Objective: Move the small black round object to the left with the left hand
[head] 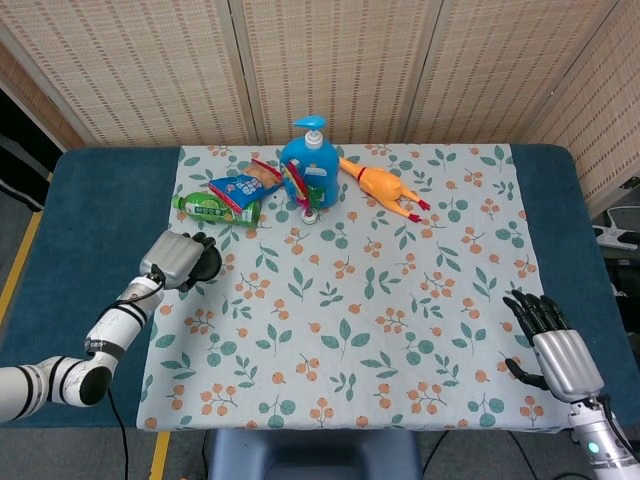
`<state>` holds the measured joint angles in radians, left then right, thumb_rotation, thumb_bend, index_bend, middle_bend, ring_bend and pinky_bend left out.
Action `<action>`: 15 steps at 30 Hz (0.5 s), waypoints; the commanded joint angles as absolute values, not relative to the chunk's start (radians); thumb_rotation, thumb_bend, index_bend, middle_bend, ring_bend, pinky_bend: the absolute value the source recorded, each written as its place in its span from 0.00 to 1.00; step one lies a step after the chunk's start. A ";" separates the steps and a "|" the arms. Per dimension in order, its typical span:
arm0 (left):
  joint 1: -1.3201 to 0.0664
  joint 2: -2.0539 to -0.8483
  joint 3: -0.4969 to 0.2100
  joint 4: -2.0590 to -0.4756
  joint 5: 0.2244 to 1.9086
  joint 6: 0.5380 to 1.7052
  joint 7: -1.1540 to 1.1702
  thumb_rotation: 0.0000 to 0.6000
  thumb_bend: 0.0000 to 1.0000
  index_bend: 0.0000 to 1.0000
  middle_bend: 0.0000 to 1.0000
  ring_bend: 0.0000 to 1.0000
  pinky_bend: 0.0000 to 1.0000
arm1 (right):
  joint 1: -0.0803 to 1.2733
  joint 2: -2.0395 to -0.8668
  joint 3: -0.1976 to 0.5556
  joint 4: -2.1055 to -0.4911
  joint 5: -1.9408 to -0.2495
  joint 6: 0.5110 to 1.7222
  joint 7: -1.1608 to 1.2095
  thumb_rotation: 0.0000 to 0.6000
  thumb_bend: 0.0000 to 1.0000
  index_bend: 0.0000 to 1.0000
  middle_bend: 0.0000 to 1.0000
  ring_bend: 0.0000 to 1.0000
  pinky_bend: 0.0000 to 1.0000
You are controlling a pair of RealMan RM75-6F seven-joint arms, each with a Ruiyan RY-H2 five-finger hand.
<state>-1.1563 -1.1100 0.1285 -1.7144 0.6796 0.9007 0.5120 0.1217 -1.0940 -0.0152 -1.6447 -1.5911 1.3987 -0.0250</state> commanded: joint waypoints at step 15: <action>-1.119 -1.065 0.131 -1.784 0.616 0.773 0.512 1.00 0.73 0.74 0.79 0.63 0.85 | 0.127 -1.103 -0.022 -1.640 -1.597 1.385 -0.049 1.00 0.18 0.00 0.00 0.00 0.00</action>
